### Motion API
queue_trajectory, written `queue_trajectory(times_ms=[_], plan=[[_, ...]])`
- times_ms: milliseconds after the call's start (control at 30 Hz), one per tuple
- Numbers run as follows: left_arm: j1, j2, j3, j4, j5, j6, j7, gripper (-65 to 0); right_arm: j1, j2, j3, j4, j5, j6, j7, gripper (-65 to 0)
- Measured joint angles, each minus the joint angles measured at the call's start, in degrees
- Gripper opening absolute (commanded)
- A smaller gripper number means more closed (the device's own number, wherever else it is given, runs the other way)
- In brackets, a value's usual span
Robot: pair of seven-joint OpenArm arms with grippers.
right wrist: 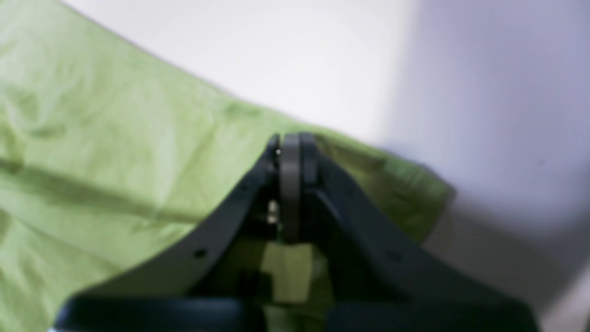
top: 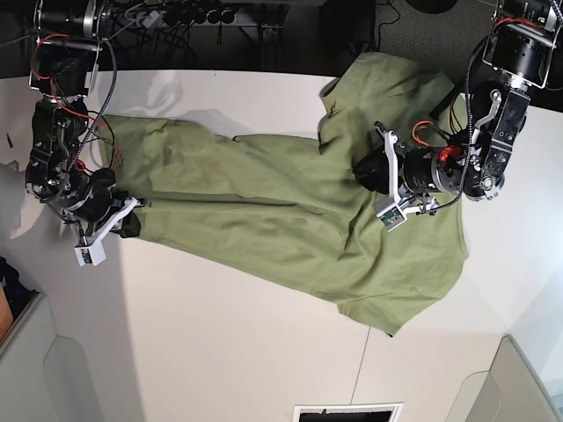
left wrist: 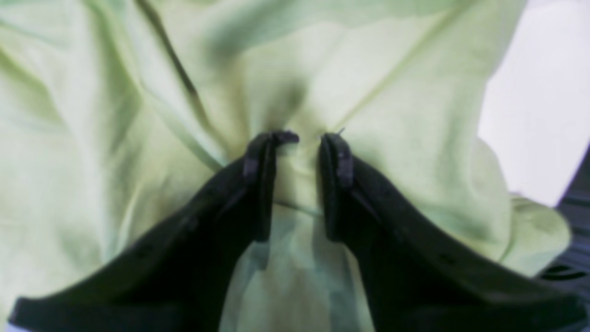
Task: Layout the t-shirt on the table in an organized manner, then fold the t-shirt properly
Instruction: 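Grasp a shirt edge with the right gripper while the left gripper holds, then drag the held shirt with the left gripper toward the right gripper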
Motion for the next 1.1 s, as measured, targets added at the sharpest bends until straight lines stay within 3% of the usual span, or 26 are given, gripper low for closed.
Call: queue_trajectory(times_ms=[100, 200, 500, 633, 700, 767, 833, 967, 1100], plan=[[-1.51, 0.17, 0.0, -3.85, 3.91, 3.67, -6.21, -47.0, -1.57, 1.16, -0.02, 0.35, 2.36, 0.02, 0.63, -65.0], [-4.96, 1.14, -0.22, -9.53, 6.43, 5.35, -8.87, -47.0, -4.31, 3.3, -0.07, 2.14, 5.68, 0.2, 0.07, -65.0], [-19.65, 11.32, -0.63, -30.05, 11.41, 3.15, -11.34, -47.0, -18.58, 3.96, 0.07, 15.17, 15.65, 0.72, -2.47, -65.0], [-22.36, 14.97, -0.57, -32.22, 12.15, 1.7, -9.6, -47.0, -22.47, 2.1, 0.09, 20.11, 15.08, 0.94, -3.45, -65.0], [-23.32, 15.43, -0.31, -31.5, 7.34, 1.05, -3.02, -47.0, -23.3, 1.62, -0.04, 22.14, 14.62, 0.96, -4.24, -65.0], [-23.28, 14.03, -0.07, -27.56, 0.11, 0.02, 3.76, -47.0, -23.69, 1.55, 0.07, 24.39, 13.66, 0.92, -5.38, -65.0], [-21.7, 10.36, 0.11, -20.87, -7.67, -0.9, 4.74, -47.0, -23.67, 1.46, 1.18, 26.77, 13.22, 0.79, -5.66, -65.0], [-20.09, 2.89, -0.33, -6.6, -14.32, -0.79, 6.05, -47.0, -21.46, 1.7, 3.28, 30.38, 13.38, 0.85, -5.14, -65.0], [-14.21, 0.44, -0.42, 3.08, -23.69, -0.96, 10.78, -47.0, -17.11, 0.98, 2.99, 30.1, 13.35, 0.85, -5.38, -65.0]])
